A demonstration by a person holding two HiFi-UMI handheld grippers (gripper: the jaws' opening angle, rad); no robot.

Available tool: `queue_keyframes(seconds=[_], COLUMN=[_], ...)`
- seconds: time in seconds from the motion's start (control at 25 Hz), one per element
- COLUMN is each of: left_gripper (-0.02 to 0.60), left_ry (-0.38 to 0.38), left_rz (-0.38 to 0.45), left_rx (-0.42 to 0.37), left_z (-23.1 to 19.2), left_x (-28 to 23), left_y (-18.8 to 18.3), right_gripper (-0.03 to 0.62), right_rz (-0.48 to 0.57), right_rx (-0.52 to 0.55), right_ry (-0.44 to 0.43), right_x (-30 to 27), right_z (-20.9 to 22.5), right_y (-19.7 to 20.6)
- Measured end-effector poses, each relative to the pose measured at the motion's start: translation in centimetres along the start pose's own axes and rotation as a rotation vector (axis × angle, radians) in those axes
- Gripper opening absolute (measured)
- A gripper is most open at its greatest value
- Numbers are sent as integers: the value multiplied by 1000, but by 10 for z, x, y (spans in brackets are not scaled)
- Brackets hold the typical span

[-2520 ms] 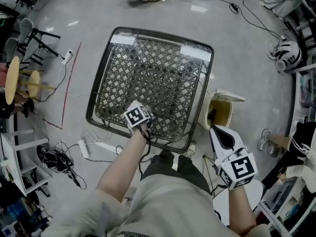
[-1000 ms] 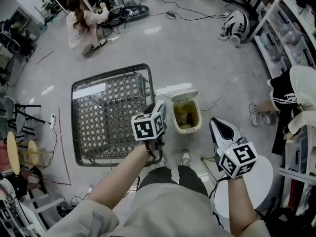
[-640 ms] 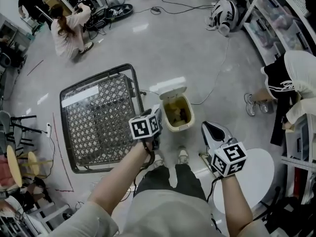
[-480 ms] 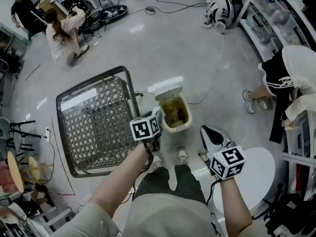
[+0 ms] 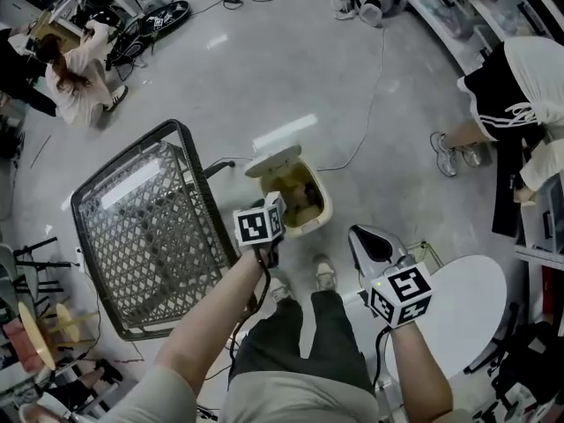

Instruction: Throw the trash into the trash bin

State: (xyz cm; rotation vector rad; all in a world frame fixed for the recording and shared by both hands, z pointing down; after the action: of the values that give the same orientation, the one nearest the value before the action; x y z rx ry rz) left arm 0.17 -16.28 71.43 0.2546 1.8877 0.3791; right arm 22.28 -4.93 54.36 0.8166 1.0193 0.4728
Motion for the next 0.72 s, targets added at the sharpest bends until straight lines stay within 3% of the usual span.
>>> queue_keyframes(seconds=[0.4,0.64,0.72], left_gripper=[172,178,215], left_ry=[-42,-47,-46], left_rz=[-116,-136,-141], left_rx=[15,3,5], left_z=[-15,-22,-24], left_x=[-104,-130,-131], left_y=[39,48,48], right_gripper=[3,3,3], right_rz=[-47,-59,-62], right_rx=[-57,-75,-77], right_ry=[-7,7,11], right_x=[-49,-64,-65], right_z=[35,45,48], right_y=[79,101,102])
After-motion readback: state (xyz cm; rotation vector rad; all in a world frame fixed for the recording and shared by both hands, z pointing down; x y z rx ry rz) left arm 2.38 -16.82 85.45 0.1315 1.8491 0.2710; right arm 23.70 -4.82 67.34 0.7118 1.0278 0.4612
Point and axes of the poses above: the fingertips, and each gripper's own axes: x backward along the fingers, z to its right, y out of its underside, the point moved 7 cm from there along x, backward along the fingers, and after that the axes turned 5 degrees about x, right-handed, at the moved point
